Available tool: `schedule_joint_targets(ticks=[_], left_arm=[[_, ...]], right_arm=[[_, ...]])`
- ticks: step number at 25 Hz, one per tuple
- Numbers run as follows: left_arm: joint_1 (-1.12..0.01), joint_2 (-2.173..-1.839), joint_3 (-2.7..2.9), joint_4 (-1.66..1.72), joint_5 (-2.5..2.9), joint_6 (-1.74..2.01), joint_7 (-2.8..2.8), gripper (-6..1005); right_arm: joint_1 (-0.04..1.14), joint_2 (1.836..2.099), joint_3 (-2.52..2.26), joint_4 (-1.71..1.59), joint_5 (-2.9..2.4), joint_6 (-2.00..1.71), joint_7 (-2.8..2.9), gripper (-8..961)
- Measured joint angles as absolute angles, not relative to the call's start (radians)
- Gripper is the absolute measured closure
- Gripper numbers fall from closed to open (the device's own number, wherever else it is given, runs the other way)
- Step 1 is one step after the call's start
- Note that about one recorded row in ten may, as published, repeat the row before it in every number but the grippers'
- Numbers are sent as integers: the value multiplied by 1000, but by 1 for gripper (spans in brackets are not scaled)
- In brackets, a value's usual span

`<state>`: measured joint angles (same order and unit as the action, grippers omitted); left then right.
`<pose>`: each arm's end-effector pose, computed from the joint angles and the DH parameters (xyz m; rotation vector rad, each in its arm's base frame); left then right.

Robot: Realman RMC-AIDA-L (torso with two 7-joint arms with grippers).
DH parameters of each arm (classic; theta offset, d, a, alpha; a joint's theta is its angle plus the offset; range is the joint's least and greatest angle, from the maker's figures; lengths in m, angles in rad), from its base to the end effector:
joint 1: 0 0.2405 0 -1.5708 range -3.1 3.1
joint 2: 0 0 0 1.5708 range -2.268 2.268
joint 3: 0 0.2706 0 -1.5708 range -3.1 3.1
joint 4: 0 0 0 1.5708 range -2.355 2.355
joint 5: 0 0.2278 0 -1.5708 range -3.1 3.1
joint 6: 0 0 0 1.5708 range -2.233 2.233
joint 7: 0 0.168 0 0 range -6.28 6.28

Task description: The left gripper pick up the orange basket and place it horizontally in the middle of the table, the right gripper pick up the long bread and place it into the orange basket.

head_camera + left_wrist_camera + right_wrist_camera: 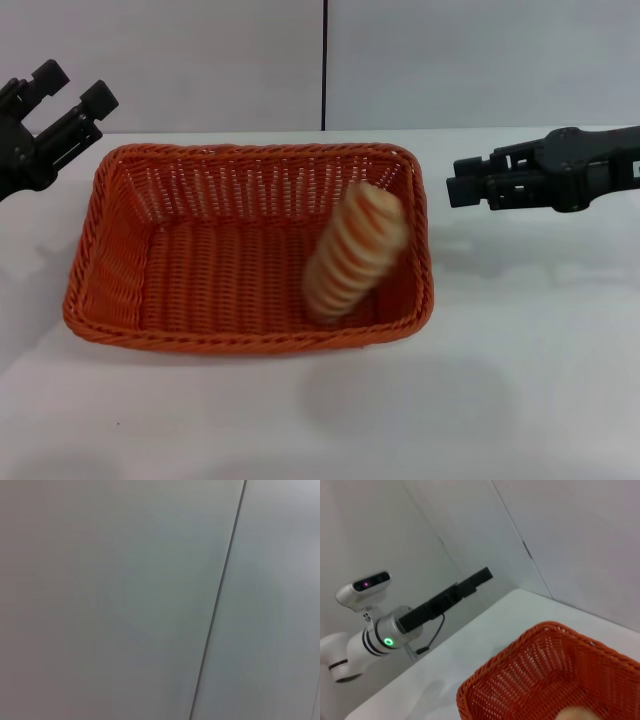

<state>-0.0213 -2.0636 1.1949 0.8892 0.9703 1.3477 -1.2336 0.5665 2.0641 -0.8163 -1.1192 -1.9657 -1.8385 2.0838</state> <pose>-0.3022 0.3018 0.0422 -2.0387 -0.6196 -1.1550 0.1876 0.3597 0.0351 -2.9141 0.9293 0.6402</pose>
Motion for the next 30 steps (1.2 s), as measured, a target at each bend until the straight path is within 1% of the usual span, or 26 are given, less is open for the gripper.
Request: schedule_joint_targets(ticks=[3,4,11,12,13,17,18,20,21,22,27,30], left_arm=[[-22,-2064,1195,882,970,1349,-1233,218],[-22,-2063,1195,881,970,1349,-1233,218],[-23,-2063,1193,874,971,1349,-1233,218],[-23,-2063,1190,874,971,1350,-1231,218],[-23,-2063,1190,874,971,1350,-1231,218],[-22,-2062,1182,860,971,1351,-1191,218],[-22,-2062,1182,860,971,1351,-1191,218],[-22,-2062,1173,834,971,1358,-1157,218],[-23,-2062,1159,809,971,1370,-1132,218],[-23,-2062,1159,809,971,1370,-1132,218],[-34,-2064,1114,722,962,1426,-1039,218],[-39,-2064,1097,683,950,1446,-1004,218]], right_arm=[[560,2064,-813,-1118,-1928,-1847,2068,679],[549,2064,-810,-1120,-1896,-1854,2058,472],[504,2055,-795,-1162,-1832,-1869,2031,268],[475,2058,-765,-1202,-1828,-1866,2024,268],[475,2058,-765,-1202,-1828,-1866,2024,268],[394,2073,-610,-1231,-1824,-1843,1926,268],[394,2073,-610,-1231,-1824,-1843,1926,268],[349,2074,-506,-1150,-1785,-1813,1812,268],[317,2073,-440,-1051,-1736,-1796,1695,268],[317,2073,-440,-1051,-1736,-1796,1695,268],[273,2071,-235,-750,-1653,-1765,1367,268],[268,2070,-176,-660,-1648,-1749,1270,268]])
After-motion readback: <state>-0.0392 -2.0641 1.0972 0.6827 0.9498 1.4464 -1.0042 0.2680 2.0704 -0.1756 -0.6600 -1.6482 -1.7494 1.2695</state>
